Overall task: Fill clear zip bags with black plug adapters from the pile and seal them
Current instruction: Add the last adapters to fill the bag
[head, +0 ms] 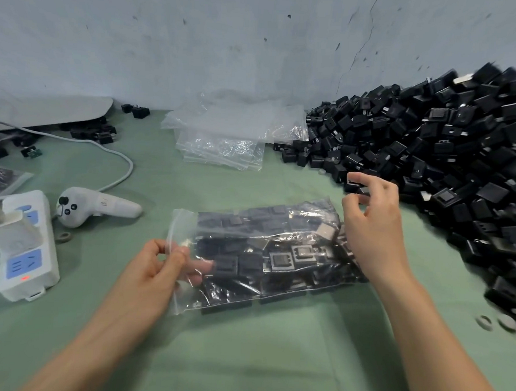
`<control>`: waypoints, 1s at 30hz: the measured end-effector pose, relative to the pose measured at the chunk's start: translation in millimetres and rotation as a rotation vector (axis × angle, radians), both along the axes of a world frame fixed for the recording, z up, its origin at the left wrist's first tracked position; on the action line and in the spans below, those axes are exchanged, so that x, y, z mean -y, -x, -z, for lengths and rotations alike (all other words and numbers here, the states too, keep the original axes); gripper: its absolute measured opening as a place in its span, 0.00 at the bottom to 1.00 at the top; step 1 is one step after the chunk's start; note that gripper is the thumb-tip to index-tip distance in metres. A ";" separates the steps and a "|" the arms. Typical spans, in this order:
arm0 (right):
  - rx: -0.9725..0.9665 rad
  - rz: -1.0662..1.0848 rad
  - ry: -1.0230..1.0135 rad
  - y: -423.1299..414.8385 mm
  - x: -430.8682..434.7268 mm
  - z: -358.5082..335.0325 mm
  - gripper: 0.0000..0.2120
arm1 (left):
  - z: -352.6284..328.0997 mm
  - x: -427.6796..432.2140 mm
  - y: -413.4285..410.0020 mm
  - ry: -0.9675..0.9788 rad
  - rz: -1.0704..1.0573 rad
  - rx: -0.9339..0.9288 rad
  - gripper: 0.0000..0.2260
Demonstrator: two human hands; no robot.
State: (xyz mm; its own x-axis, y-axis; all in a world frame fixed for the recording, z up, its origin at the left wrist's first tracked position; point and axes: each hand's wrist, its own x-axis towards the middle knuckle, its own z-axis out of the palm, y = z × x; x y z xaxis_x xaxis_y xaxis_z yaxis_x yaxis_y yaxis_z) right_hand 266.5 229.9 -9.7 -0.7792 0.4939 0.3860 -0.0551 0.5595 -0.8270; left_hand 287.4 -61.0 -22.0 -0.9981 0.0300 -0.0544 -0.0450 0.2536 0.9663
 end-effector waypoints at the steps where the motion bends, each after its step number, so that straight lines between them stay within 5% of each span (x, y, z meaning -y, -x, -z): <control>1: -0.001 -0.002 0.002 0.2 0.3 0.2 0.15 | -0.4 0.5 0.4 0.003 0.005 0.010 0.11; 8: 0.020 -0.009 -0.042 2.2 -0.8 2.7 0.16 | -3.1 6.8 1.8 -0.085 0.032 0.137 0.11; 15: 0.043 -0.042 -0.042 0.7 2.2 1.1 0.17 | -1.0 13.0 7.6 -0.202 -0.006 0.151 0.23; 22: 0.065 -0.115 -0.110 0.9 13.1 -2.2 0.15 | 2.2 12.3 17.8 -0.291 -0.089 0.209 0.09; 30: 0.131 -0.183 -0.359 7.3 34.7 -6.4 0.13 | 6.9 27.6 26.0 0.087 -0.141 0.190 0.15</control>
